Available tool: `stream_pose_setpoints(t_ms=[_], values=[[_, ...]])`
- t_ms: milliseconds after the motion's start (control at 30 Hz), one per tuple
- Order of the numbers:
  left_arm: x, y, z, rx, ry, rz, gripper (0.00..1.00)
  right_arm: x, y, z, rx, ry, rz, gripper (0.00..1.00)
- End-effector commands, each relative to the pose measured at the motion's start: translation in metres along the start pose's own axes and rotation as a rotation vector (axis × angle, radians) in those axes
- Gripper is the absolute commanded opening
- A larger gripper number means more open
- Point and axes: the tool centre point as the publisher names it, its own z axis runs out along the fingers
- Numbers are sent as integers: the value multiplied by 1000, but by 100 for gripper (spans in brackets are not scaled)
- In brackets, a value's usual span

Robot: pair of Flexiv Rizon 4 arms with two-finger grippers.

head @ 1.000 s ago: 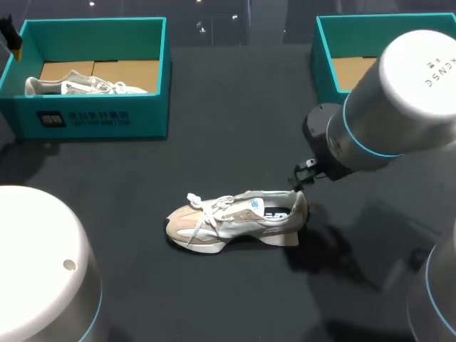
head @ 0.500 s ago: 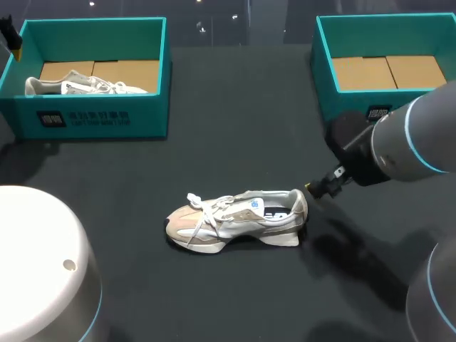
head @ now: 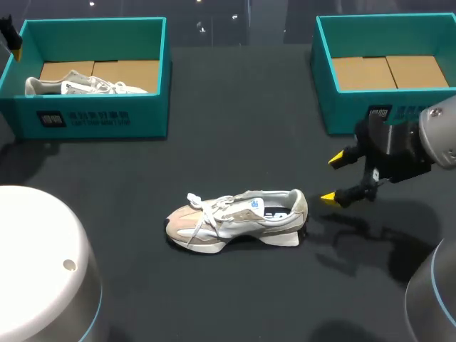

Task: Take the shoe out of the shoebox, open the shoe tongue, remove and reinsert the insole, then place the shoe into the shoebox

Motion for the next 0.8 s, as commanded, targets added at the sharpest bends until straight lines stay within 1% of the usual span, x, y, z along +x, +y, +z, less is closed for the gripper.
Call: stream_pose_setpoints(t_ms=[33,200,400,600,800], values=[[0,0,0,-1,2,1,100,1,-15,-4,-580,271,-171,100],[0,0,0,-1,2,1,100,0,-24,1,-641,247,-216,100],[0,0,0,-1,2,1,100,-1,-32,9,-673,184,-213,100],[0,0,0,-1,2,1,100,2,-36,16,-670,138,-204,100],[0,0,0,-1,2,1,100,3,-40,18,-638,105,-201,100]])
